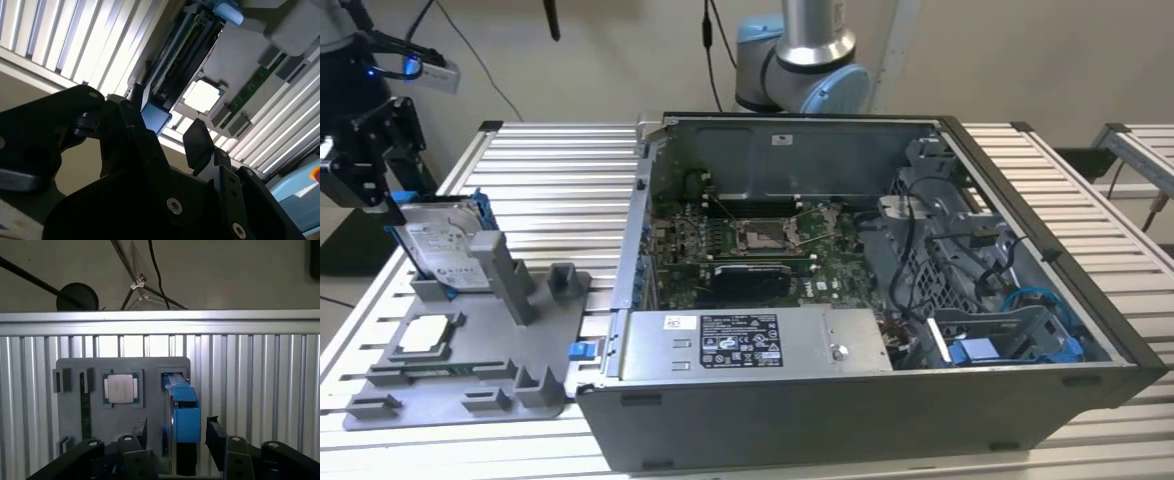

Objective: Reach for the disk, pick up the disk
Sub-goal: 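Pick up the disk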

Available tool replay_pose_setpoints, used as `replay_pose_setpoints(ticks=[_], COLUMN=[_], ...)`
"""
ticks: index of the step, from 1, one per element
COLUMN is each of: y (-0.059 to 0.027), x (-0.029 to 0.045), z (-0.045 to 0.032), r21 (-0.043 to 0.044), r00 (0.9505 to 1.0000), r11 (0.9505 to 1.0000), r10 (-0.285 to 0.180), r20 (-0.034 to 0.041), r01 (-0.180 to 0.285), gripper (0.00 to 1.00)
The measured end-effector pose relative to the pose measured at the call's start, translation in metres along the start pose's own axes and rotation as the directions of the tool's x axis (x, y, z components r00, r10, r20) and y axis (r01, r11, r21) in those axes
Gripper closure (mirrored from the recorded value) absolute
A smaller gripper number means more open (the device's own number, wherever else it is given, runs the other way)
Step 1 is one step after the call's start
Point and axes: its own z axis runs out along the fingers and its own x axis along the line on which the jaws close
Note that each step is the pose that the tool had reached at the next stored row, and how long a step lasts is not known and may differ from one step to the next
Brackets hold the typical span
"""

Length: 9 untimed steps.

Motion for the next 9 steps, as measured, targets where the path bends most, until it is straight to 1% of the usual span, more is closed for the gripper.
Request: replay_pose_setpoints(ticks=[9], y=[0.0000], x=[-0.0005], z=[0.0162], r21=[0.0012], r00=[1.0000], r11=[1.0000], r10=[-0.003], r20=[0.0016], r01=[0.003], gripper=[0.00])
